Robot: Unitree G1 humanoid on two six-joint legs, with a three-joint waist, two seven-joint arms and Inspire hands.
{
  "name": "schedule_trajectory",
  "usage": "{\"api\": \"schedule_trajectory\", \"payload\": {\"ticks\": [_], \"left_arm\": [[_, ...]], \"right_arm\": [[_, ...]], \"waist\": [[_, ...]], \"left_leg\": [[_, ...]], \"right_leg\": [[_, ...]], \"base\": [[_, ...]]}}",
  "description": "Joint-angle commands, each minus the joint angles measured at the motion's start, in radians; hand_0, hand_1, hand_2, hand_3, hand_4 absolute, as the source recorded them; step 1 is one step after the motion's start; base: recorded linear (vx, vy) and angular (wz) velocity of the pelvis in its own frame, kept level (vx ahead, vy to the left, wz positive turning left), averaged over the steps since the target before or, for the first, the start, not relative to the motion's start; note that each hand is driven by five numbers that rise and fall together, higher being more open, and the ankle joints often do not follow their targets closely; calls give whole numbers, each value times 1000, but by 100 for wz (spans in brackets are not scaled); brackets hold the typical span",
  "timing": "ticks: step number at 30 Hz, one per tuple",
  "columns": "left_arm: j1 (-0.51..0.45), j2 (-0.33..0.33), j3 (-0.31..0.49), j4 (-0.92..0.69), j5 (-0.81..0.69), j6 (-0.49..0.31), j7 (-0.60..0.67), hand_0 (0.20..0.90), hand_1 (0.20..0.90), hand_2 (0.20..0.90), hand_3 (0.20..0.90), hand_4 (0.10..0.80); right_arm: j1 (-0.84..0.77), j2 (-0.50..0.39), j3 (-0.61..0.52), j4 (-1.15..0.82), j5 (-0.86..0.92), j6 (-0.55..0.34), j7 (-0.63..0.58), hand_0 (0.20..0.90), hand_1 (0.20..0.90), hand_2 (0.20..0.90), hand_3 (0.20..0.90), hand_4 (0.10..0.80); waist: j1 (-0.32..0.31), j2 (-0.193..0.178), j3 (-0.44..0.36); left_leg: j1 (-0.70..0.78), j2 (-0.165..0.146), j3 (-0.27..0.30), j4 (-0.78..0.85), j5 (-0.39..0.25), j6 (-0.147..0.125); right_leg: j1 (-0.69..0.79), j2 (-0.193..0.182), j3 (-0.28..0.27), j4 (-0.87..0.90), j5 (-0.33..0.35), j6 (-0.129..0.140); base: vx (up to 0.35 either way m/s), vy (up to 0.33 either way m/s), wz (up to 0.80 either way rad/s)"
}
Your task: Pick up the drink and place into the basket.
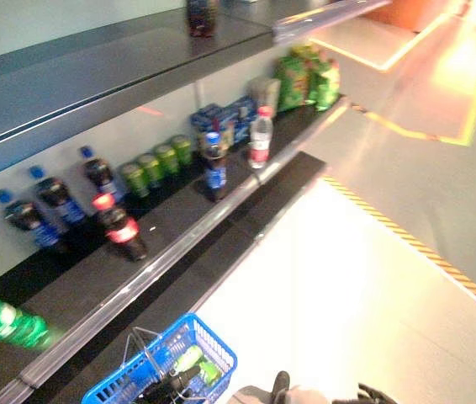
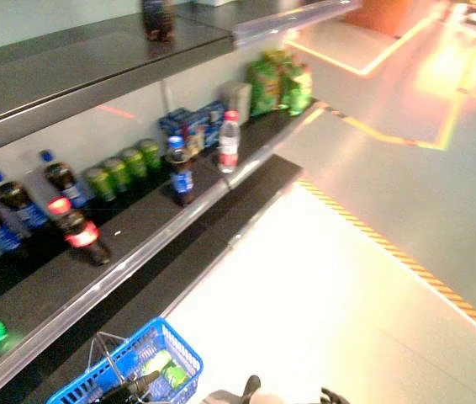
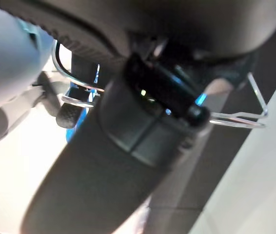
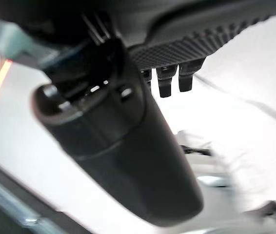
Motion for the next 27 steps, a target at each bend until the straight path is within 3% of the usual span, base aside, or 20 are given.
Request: {"api": "schedule_trajectory", "payload": {"ticks": [1,5,12,14,16,18,19,20,21,23,25,27], "left_arm": [[-59,35,28,-85,9,-52,-94,300,300,300,200,100],[-68,26,21,-99,40,-60,-96,300,300,300,200,100],[-71,5,0,-124,26,-71,-94,300,300,300,200,100],[-68,-9,-7,-130,14,-73,-82,300,300,300,200,100],[-55,-27,-8,-146,-3,-71,-73,300,300,300,200,100],[-46,-30,-6,-145,-4,-70,-74,300,300,300,200,100],[-42,-31,-4,-144,-2,-66,-73,300,300,300,200,100],[-37,-33,-3,-139,-5,-67,-73,300,300,300,200,100],[-33,-35,0,-134,0,-69,-77,300,300,300,200,100],[-24,-34,6,-114,-3,-77,-93,300,300,300,200,100],[-27,-32,11,-94,-17,-80,-103,300,300,300,200,100],[-27,-34,9,-87,-25,-83,-106,300,300,300,200,100]], "right_arm": [[32,-18,-1,50,10,0,-17,900,900,900,900,800],[35,4,14,47,34,0,-8,900,900,900,900,800],[54,19,34,28,51,-18,-11,900,900,900,900,800],[56,18,43,18,49,-16,-16,900,900,900,900,800],[52,11,55,-6,43,-11,-12,900,900,900,900,800],[48,6,53,-10,40,-9,-10,900,900,900,900,800],[42,2,53,-13,44,-6,-12,900,900,900,900,800],[36,-2,54,-12,40,-2,-13,900,900,900,900,800],[31,-6,55,-8,37,1,-14,900,900,900,900,800],[19,-19,51,11,25,3,-11,900,900,900,900,800],[13,-35,52,28,11,7,-8,900,900,900,900,800],[15,-36,59,34,10,1,-9,900,900,900,900,800]], "waist": [[14,21,-58],[2,16,-70],[-34,7,-66],[-35,4,-57],[-27,-1,-32],[-24,-1,-24],[-19,-4,-19],[-9,1,-15],[-3,8,-12],[2,25,-13],[6,54,-23],[13,66,-24]], "left_leg": [[-25,-28,63,0,27,15],[-34,21,130,31,47,2],[-65,69,116,140,26,-25],[-110,105,87,258,57,-61],[-208,178,22,486,137,-117],[-229,173,-11,522,127,-110],[-245,141,-29,503,136,-84],[-250,96,-66,458,121,-72],[-249,73,-82,417,115,-66],[-240,57,-89,279,135,-67],[-258,44,-93,117,192,-88],[-274,38,-98,74,224,-97]], "right_leg": [[175,-144,-126,88,-72,131],[209,-90,-114,20,-117,101],[201,-37,-64,-3,-129,57],[204,-20,-48,-12,-131,33],[210,-4,-32,-12,-132,-1],[209,-6,-22,-7,-132,-6],[198,-14,-19,-5,-116,-11],[198,-13,-1,-5,-114,-3],[202,-9,13,-7,-114,2],[219,9,44,-30,-122,12],[241,37,70,-57,-132,17],[252,50,86,-60,-141,16]], "base": [[-77,-290,-41],[-66,-365,-48],[-24,-284,-30],[2,-348,-19],[-5,-344,-40],[-23,-172,-42],[-21,-94,-58],[14,-45,-68],[136,-1,-72],[185,8,-65],[303,-2,-38],[236,-16,-38]]}}
